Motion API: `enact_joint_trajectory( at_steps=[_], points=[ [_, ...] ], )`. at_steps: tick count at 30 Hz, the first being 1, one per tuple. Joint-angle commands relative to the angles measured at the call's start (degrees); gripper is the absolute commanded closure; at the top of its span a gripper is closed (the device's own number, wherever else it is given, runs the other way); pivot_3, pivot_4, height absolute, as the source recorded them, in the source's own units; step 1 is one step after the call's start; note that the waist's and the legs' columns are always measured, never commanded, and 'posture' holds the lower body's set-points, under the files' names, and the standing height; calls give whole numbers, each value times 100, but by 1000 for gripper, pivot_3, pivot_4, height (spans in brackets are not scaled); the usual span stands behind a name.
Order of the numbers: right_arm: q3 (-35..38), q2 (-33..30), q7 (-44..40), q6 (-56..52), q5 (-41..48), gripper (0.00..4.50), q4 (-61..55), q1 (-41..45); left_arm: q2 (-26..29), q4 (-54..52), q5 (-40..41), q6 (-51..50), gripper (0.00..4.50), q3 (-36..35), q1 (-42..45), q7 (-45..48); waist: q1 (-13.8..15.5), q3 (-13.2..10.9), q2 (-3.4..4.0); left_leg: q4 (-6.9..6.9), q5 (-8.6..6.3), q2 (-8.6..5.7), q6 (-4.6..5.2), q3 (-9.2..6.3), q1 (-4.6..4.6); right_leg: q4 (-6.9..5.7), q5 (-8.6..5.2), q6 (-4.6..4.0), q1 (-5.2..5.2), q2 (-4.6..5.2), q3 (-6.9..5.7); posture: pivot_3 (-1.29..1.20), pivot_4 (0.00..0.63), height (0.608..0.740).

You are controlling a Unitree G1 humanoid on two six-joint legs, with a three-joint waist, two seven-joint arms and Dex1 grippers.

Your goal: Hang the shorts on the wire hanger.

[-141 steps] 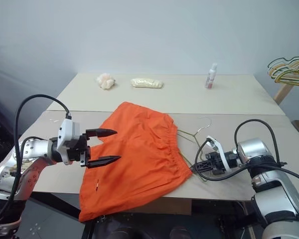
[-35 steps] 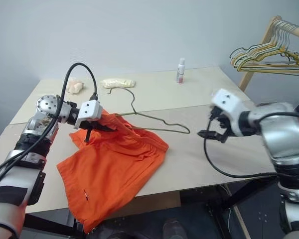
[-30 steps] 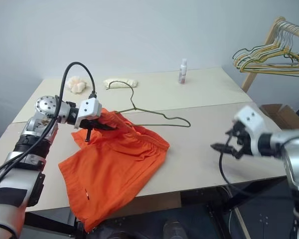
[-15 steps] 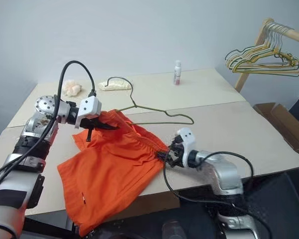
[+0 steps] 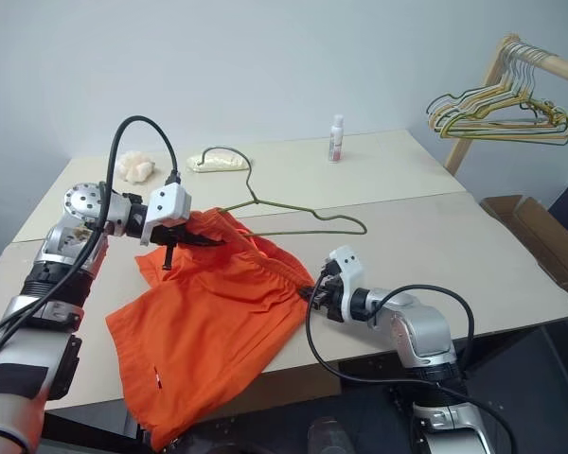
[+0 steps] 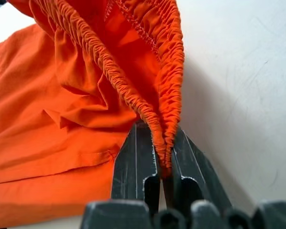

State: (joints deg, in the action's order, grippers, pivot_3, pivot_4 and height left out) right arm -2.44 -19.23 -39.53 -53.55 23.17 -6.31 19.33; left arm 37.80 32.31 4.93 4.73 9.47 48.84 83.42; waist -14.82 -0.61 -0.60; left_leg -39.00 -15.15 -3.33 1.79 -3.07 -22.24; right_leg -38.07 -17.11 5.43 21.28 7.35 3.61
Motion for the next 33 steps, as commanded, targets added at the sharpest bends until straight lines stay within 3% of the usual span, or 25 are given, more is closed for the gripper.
enact_joint_trajectory(
  at_steps=[1,6,16,23,33],
  points=[
    [336,-206,63,-36,176,4492,-212,149,188,-185,240,-65,4500,-246,-16,87,1,0,0,0,0,0,0,0,0,0,0,0,0,0,0,-185,0,740],
    [576,-983,-234,-62,249,4492,-23,221,680,-274,267,205,4500,-179,-290,665,-5,0,0,1,0,0,0,0,-1,1,0,0,2,1,0,-190,0,740],
    [620,-2490,-1096,265,292,4492,147,310,933,-76,-317,436,4500,-1,-512,-28,118,-1,-1,0,-1,2,1,0,-2,12,0,0,-6,2,-5,-193,0,740],
    [618,-2802,-1268,403,368,4492,67,218,782,-262,319,32,4500,-259,-629,-221,150,-1,-1,0,-1,2,1,1,-3,18,0,1,-5,6,-5,-201,0,740],
    [652,-2906,-1297,506,374,4492,82,217,981,-397,174,44,4500,-14,-789,-90,152,-1,-1,0,-1,2,1,1,-3,32,0,0,-5,6,-5,-208,0,740]
  ],
)
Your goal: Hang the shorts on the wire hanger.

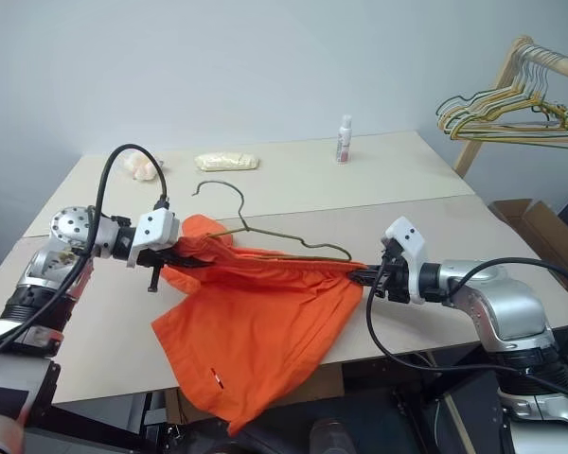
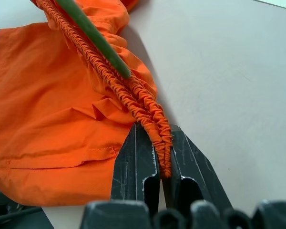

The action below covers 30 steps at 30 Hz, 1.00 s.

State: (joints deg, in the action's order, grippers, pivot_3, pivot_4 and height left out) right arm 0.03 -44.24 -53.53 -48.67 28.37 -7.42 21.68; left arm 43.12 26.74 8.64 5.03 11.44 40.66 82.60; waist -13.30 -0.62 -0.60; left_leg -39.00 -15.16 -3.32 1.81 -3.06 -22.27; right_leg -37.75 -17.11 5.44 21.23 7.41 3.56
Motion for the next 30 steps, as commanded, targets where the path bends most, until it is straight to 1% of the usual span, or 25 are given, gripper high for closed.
enact_joint_trajectory(
  at_steps=[1,7,15,18,20,23,27,30],
  points=[
    [418,-429,86,30,-147,4492,210,-12,491,172,-231,65,4500,-176,16,59,1,0,0,0,0,0,0,0,0,6,0,0,0,0,0,-210,0,740],
    [478,-606,5,156,-217,4492,384,31,657,436,-558,383,4500,43,11,36,0,0,0,0,0,0,0,0,0,10,0,0,0,0,1,-214,0,740],
    [562,-773,-114,228,-175,4492,305,-101,716,852,-817,546,4500,201,110,-416,1,0,0,0,0,0,0,0,0,11,0,0,0,1,0,-217,0,740],
    [597,-851,-238,265,-85,4492,131,-111,781,998,-1052,764,4500,378,124,-572,-1,0,0,0,0,0,0,0,0,11,0,0,0,1,0,-217,0,740],
    [601,-918,-349,299,4,4492,13,-88,722,1073,-1107,789,4500,423,144,-724,-5,0,0,1,0,0,0,0,0,11,0,0,0,1,0,-221,0,740],
    [581,-972,-443,337,139,4492,-77,2,538,1146,-1116,521,4500,448,254,-1050,-7,0,0,0,0,0,0,1,0,12,0,0,0,1,0,-230,0,740],
    [626,-1046,-693,429,347,4492,-75,24,589,1175,-1058,727,4500,540,257,-783,-7,0,0,1,-1,0,0,1,-1,14,0,0,0,1,-1,-234,0,740],
    [606,-1155,-725,547,275,4492,7,-82,701,1249,-1110,852,4500,543,259,-750,-4,-1,0,1,-1,0,0,1,-4,14,0,0,1,2,-1,-231,0,740]
  ],
)
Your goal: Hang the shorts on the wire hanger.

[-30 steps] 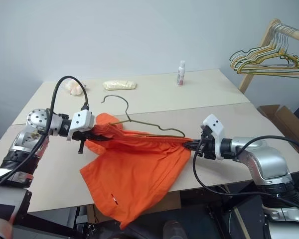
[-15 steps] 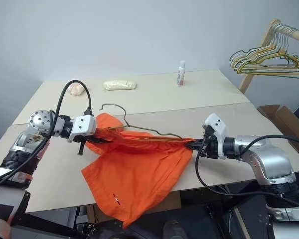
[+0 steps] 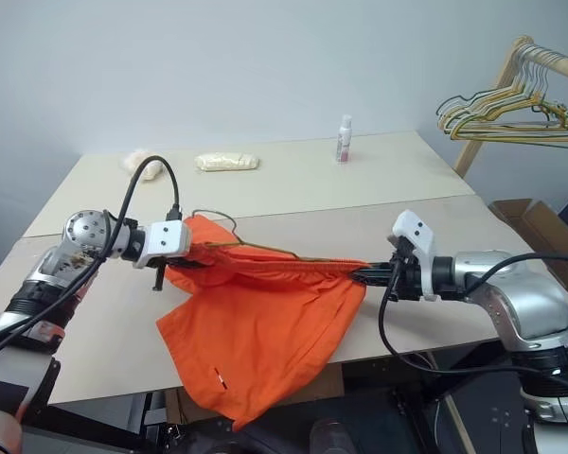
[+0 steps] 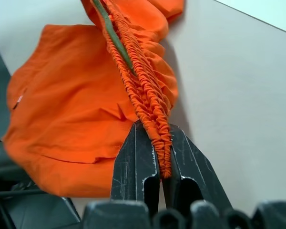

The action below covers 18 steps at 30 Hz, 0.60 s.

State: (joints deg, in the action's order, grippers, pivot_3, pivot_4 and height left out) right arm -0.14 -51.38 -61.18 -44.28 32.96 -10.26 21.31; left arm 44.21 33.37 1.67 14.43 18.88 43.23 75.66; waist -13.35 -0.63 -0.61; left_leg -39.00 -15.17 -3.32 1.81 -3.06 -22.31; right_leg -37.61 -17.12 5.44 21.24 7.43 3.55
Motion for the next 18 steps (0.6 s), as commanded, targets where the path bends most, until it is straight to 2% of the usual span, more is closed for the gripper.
enact_joint_trajectory(
  at_steps=[1,5,12,18],
  points=[
    [622,-431,72,84,-156,4492,283,-23,634,610,-478,-17,4500,-169,-12,-59,1,0,0,-1,0,0,0,0,0,1,0,0,0,0,0,-231,0,740],
    [519,-300,106,4,6,4492,124,320,635,481,-524,109,4500,-18,-122,109,-22,0,1,0,0,2,0,1,2,2,0,0,1,0,1,-237,0,740],
    [-546,57,283,-86,-350,4492,-103,1188,244,293,-510,45,4500,149,23,283,-37,0,1,0,0,3,0,1,1,0,0,0,4,0,1,-248,0,740],
    [-876,158,264,-124,-492,4492,-165,1409,91,552,-716,183,4500,170,215,262,-20,0,1,-2,0,0,0,1,-6,-2,0,0,9,1,-1,-250,0,740]
  ],
)
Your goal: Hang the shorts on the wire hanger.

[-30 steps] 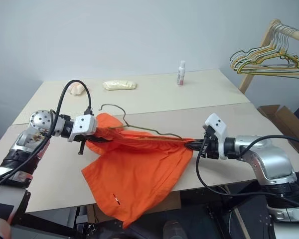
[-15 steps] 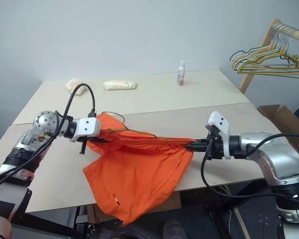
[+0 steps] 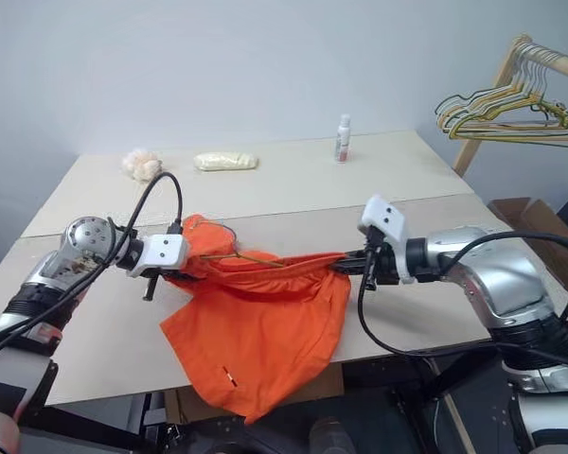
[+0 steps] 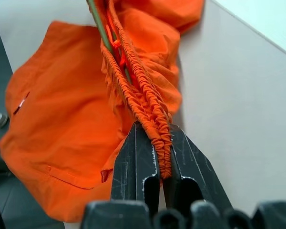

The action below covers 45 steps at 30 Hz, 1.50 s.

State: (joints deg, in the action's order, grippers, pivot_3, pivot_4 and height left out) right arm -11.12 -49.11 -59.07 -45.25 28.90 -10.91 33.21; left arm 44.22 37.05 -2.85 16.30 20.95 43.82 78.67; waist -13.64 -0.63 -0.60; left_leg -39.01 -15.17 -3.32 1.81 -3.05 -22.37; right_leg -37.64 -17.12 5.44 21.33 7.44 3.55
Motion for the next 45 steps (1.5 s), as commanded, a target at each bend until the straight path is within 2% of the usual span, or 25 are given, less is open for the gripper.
enact_joint_trajectory(
  at_steps=[1,2,3,4,14,16,19,23,26,32,35,38,44,45],
  points=[
    [247,-70,43,-50,-64,4492,-138,211,74,232,-309,-16,4500,-46,174,-109,12,0,0,0,0,0,0,0,0,0,0,0,0,0,-1,-251,0,740],
    [263,-83,18,-85,-32,4492,-219,191,51,290,-374,-30,4500,-41,197,-201,9,0,0,0,0,0,0,-1,0,0,0,0,0,0,-1,-252,0,740],
    [241,-121,-36,-113,-13,3836,-336,161,19,346,-429,-28,4500,-30,219,-270,3,0,0,0,0,0,0,-1,-1,0,0,0,0,0,-1,-253,0,740],
    [210,-161,-79,-131,-16,3630,-429,132,-26,387,-458,-24,4500,-35,240,-334,-1,0,0,1,0,0,0,0,0,0,0,0,1,1,-1,-253,0,740],
    [485,-402,-14,-328,-5,43,-561,-43,-463,702,-390,-256,4500,-303,618,-535,-22,0,-1,0,0,0,0,0,-7,-3,0,0,5,0,-3,-266,0,740],
    [512,-435,27,-451,26,43,-652,-28,-511,701,-361,-262,4500,-353,651,-545,-25,0,-1,0,0,-1,0,0,-8,-4,0,0,4,1,-3,-266,0,740],
    [70,-342,376,-960,-301,43,-659,350,-587,611,-270,-269,4500,-451,718,-491,-53,0,-1,0,0,2,0,0,-5,-1,0,0,4,1,-3,-277,0,740],
    [-362,-40,585,-1110,-684,43,-221,972,-653,481,-184,-284,4500,-513,803,-441,-181,0,0,0,0,2,0,1,-3,-2,0,0,5,2,1,-279,0,740],
    [-745,84,580,-1019,-1024,43,61,1360,-699,396,-160,-303,4500,-549,824,-414,-250,0,0,1,0,1,0,1,-6,-9,0,0,8,2,2,-281,0,740],
    [-2053,338,66,-560,-1992,43,929,2092,-775,184,-74,-365,4500,-619,791,-341,-328,0,0,-1,0,-2,0,1,-11,-33,0,0,15,4,2,-282,0,740],
    [-2258,573,-103,-314,-2256,623,1432,2292,-772,94,-50,-401,4500,-625,766,-336,-377,0,0,-1,0,-2,0,1,-10,-35,0,0,16,3,2,-278,0,740],
    [-2312,712,-352,-142,-2399,1544,1662,2473,-733,-49,-16,-421,4500,-614,702,-273,-431,0,0,-2,1,-4,0,0,-14,-41,0,0,20,4,2,-274,0,740],
    [-2387,793,-803,114,-2690,3662,1851,2608,-727,-125,-73,-394,4500,-551,667,-240,-485,0,0,-4,2,-3,-2,1,-22,-44,0,0,36,3,3,-278,0,740],
    [-2376,792,-863,131,-2720,3871,1834,2595,-738,-142,-72,-383,4500,-537,661,-223,-487,0,0,-4,2,-4,-2,0,-22,-43,0,0,37,3,4,-278,0,740]
  ],
)
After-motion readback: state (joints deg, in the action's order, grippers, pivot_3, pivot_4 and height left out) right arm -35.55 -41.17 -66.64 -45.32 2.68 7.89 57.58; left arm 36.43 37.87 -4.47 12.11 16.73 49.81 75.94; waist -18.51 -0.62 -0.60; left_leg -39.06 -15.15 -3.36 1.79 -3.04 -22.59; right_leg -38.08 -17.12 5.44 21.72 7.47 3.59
